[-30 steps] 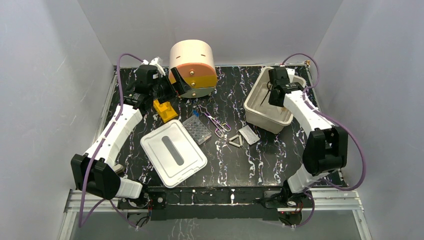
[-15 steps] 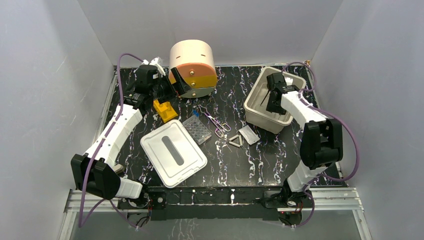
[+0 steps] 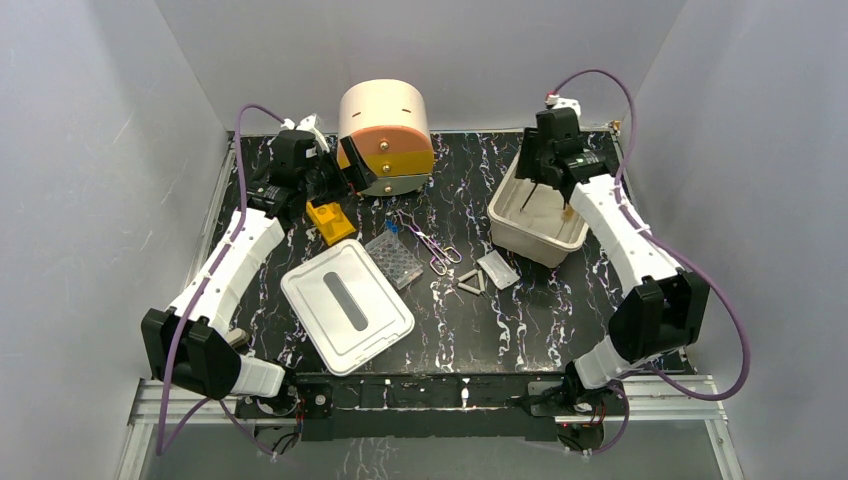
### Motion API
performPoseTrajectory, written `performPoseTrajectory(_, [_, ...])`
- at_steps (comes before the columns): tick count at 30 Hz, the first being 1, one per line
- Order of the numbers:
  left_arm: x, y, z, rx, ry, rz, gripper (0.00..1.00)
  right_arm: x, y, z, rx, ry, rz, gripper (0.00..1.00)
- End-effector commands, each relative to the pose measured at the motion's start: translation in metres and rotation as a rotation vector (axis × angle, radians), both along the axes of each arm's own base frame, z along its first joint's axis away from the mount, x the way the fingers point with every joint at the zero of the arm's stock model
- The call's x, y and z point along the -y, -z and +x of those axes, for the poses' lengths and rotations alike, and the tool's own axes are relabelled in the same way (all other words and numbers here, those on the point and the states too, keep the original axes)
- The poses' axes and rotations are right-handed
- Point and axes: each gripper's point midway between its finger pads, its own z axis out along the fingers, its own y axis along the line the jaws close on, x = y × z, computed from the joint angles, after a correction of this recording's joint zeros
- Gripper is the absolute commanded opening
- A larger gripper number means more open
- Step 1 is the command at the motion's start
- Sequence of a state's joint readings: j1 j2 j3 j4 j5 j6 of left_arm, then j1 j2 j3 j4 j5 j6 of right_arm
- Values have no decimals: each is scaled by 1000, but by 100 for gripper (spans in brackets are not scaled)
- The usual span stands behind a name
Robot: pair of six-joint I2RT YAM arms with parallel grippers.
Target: Organize the chemistry lab equipment
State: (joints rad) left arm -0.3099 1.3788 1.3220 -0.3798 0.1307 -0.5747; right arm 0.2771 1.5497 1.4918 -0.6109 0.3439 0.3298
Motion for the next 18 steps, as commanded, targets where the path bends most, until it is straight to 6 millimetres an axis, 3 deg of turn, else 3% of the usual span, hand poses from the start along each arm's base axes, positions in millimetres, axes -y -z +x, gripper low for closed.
performPoseTrajectory(1, [-13, -29, -3, 67, -51, 25, 98, -61, -34, 5, 120, -228, -2, 66])
performPoseTrajectory(5, [-25, -32, -2, 60, -124, 50, 98, -126, -24, -9, 125, -429, 12, 66])
performPoseTrajectory(9, [-39, -30, -3, 44, -205, 78, 98, -180, 11, -32, 89, -594, 54, 66])
performPoseTrajectory(12, [-54, -30, -5, 34, -278, 116, 98, -205, 36, -45, 48, -659, 67, 66])
performPoseTrajectory(18, [-65, -28, -8, 33, -319, 148, 98, -229, 85, -51, 11, -723, 60, 64])
